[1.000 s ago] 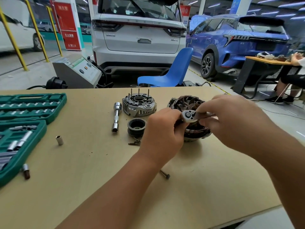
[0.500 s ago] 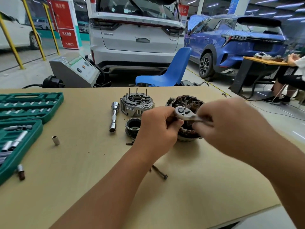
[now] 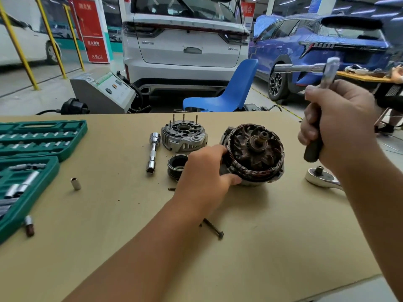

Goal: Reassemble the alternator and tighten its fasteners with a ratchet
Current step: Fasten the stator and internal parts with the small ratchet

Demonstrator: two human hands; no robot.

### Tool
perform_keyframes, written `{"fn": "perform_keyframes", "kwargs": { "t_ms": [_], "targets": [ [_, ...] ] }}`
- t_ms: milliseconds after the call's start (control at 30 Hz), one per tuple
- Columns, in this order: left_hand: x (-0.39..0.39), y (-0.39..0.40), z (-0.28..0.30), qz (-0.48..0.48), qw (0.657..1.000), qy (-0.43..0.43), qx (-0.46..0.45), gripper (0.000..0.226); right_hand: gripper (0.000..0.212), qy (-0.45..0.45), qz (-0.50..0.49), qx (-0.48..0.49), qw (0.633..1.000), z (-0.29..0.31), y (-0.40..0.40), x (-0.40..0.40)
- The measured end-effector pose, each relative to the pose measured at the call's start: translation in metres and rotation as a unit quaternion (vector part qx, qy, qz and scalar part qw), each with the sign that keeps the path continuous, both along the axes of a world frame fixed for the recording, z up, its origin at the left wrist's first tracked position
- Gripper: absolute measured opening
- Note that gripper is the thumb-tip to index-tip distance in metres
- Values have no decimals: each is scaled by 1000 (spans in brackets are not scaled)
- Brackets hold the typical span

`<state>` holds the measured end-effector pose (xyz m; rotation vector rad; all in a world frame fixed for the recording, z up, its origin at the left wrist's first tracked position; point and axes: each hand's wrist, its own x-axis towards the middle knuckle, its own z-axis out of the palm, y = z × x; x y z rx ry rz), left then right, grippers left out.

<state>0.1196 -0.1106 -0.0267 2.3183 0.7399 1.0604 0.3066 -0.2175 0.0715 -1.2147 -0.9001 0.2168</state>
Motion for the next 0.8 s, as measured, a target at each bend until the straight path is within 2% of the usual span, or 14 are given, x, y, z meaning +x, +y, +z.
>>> {"fn": "perform_keyframes", "kwargs": {
  "t_ms": [100, 200, 300, 367, 433, 533, 600, 733, 800],
  "targets": [
    [2, -2, -3, -2, 1000, 3, 14, 48, 10, 38, -32, 6, 999, -10, 27, 29],
    [7, 3, -7, 1, 999, -14, 51, 46, 14, 51, -52, -16, 997, -18, 46, 54],
    [14, 11, -5, 4, 998, -40, 56, 52, 16, 18, -68, -50, 996, -30, 55, 74],
    [22, 17, -2, -1, 996, -63, 69, 46, 13, -15, -90, -75, 993, -43, 53, 85],
    [30, 21, 3, -10, 994, -69, 82, 38, 11, -6, -91, -88, 992, -56, 52, 94],
    [40, 31, 13, -25, 993, -39, 109, 25, 10, 24, -90, -121, 988, -69, 51, 103],
    [43, 39, 20, -33, 992, -15, 118, 16, 11, 10, -89, -139, 986, -75, 53, 106],
    [46, 52, 26, -94, 993, -29, 60, 18, 11, -16, -117, -170, 978, -80, 57, 108],
    [48, 57, 29, -104, 992, -25, 70, 13, 11, -14, -119, -186, 975, -81, 59, 109]
  ]
}}
